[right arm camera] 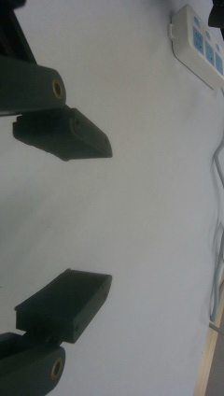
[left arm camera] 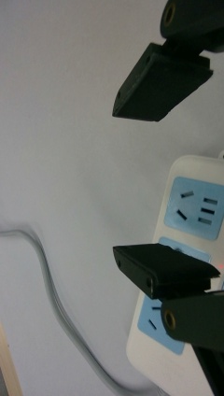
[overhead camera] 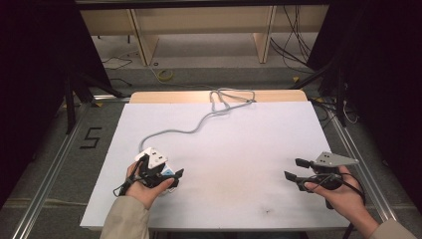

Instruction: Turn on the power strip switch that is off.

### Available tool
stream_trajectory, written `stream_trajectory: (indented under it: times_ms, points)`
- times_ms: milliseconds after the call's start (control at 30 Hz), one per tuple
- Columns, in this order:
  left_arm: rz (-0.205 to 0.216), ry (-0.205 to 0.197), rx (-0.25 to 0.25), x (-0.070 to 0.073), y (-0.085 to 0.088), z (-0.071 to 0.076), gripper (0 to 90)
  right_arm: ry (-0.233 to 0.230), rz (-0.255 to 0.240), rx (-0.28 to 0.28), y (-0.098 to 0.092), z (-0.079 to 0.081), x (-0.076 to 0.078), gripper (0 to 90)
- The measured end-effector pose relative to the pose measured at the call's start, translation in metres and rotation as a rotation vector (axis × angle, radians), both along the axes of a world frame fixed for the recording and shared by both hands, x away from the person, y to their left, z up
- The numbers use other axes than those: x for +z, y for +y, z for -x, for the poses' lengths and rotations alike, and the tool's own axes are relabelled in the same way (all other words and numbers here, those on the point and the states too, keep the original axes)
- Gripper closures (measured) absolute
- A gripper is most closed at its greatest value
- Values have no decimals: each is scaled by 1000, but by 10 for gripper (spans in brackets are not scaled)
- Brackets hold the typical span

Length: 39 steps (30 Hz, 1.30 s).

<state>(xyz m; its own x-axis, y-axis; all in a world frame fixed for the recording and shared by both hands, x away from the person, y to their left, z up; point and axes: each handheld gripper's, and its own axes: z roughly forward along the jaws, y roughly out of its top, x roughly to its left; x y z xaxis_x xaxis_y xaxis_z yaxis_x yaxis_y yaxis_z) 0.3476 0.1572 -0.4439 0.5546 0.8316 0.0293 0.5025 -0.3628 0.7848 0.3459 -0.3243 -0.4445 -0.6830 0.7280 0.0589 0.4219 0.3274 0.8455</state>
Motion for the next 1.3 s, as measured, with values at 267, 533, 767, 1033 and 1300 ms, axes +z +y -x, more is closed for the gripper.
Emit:
stream_trajectory:
  times_ms: [267, 533, 767, 1033, 1300]
  points:
    - [0, -23, -96, -4, -13, 10, 217, 1, 3, 2, 0, 0, 0, 328]
    - [6, -38, -143, -8, -19, 17, 208, 1, 4, 1, -1, 0, -1, 326]
    - [8, -43, -162, -10, -24, 20, 204, 2, 5, 8, 0, 0, -1, 324]
    - [2, -36, -185, -12, -31, 21, 205, 2, 8, 11, 1, 0, -1, 321]
    - [-2, -37, -184, -12, -31, 20, 206, 3, 7, 11, 1, 0, -1, 319]
